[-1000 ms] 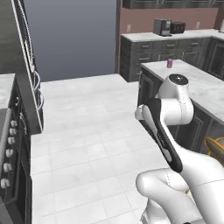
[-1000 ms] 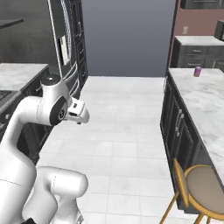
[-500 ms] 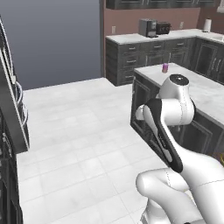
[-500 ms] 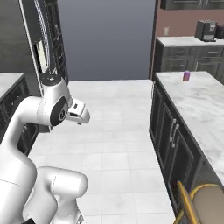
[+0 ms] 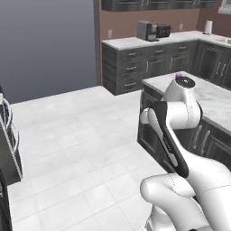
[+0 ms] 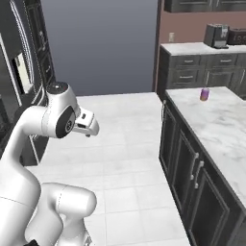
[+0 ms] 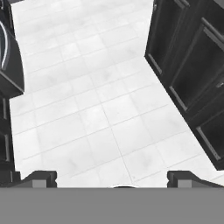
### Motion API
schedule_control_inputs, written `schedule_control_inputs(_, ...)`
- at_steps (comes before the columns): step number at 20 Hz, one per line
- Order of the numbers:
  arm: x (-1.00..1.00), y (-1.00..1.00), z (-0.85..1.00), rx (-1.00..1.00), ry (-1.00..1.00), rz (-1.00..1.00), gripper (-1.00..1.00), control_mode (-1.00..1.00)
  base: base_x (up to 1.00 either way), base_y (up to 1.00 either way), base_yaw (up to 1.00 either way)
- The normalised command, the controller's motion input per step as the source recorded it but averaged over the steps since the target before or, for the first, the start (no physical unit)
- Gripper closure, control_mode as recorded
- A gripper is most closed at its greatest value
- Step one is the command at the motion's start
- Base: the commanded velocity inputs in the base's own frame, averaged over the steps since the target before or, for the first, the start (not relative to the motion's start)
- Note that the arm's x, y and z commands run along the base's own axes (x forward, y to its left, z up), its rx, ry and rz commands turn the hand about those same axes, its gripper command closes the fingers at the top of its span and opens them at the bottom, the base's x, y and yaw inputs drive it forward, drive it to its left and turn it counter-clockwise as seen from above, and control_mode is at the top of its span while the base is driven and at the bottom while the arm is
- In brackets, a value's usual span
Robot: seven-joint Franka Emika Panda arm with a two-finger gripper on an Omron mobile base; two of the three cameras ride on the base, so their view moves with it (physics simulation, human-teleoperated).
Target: Four empty soda cans are scattered around the kitchen. Gather all the cans and cluster them next to the stove for recycling.
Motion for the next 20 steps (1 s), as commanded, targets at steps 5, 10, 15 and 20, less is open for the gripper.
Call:
schedule_control_inputs(5,0.00,0.00,0.00,0.00,0.00,0.00,-1.00,1.00,0.77,0.53,-0.18)
schedule_control_inputs(10,0.00,0.00,0.00,0.00,0.00,0.00,-1.00,1.00,0.78,0.52,-0.19)
schedule_control_inputs(15,0.00,0.00,0.00,0.00,0.00,0.00,-1.00,1.00,0.72,0.55,-0.20)
schedule_control_inputs(20,0.00,0.00,0.00,0.00,0.00,0.00,-1.00,1.00,0.70,0.54,-0.22)
